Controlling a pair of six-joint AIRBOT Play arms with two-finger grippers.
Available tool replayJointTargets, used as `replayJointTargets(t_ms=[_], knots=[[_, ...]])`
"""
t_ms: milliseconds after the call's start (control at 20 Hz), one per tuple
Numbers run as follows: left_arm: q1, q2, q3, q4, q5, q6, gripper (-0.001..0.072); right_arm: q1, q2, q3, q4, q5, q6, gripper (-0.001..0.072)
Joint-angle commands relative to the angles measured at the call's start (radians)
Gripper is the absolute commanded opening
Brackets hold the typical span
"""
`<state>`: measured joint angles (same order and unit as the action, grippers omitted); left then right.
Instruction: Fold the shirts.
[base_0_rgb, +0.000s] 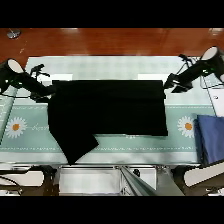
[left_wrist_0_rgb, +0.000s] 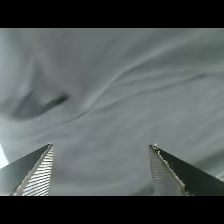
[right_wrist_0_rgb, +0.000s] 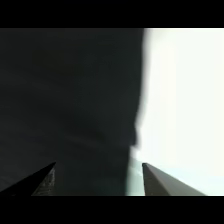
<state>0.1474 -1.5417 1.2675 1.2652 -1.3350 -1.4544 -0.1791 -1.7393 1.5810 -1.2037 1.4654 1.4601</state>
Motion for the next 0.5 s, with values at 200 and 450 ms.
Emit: replayJointTargets(t_ms=[200, 450], knots=[[0.233, 0.254, -0.259, 0.019, -0.050, 0.037, 0.0698, -0.228, 0.394, -0.350, -0.032, -0.108, -0.034, 0.0620], [0.508, 0.439, -0.666, -0.253, 0.004, 0.092, 0.0698, -0.272, 0.664, -0.854, 0.280, -0.310, -0.180, 0.0620]])
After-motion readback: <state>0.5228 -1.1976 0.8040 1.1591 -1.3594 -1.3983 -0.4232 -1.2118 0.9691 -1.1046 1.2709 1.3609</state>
